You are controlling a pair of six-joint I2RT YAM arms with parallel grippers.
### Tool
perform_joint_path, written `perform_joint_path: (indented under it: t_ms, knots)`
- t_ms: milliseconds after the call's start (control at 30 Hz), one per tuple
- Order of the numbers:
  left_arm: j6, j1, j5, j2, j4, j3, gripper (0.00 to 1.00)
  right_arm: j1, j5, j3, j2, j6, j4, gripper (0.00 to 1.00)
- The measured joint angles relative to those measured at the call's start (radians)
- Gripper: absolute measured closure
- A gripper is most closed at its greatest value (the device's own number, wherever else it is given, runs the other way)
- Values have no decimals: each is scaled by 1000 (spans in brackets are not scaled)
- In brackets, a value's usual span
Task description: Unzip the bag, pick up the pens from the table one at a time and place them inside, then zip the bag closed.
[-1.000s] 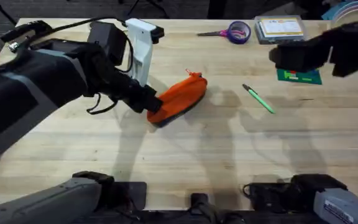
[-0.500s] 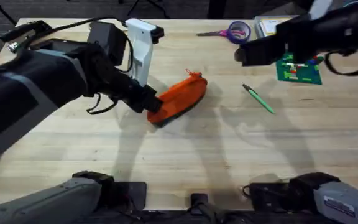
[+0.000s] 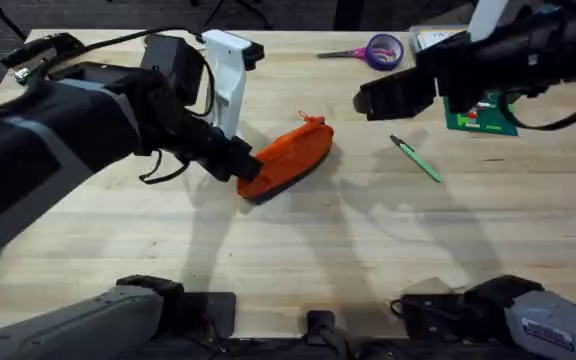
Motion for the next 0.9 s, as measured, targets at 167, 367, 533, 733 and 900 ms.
perform_joint_path:
  t_ms: [167, 367, 533, 733, 900]
  knots:
    - [0, 0, 0, 0, 1, 0, 957, 2, 0, 0, 1, 19, 41, 4]
    - [0, 0, 0, 0, 0, 0, 957, 32, 0, 1, 47, 26, 83, 4]
    - [0, 0, 0, 0, 0, 0, 958, 112, 1, 1, 122, 29, 195, 4]
    - [0, 0, 0, 0, 0, 0, 957, 180, 84, 1, 205, 53, 220, 4]
    - [0, 0, 0, 0, 0, 0, 958, 198, 109, 1, 247, 66, 225, 4]
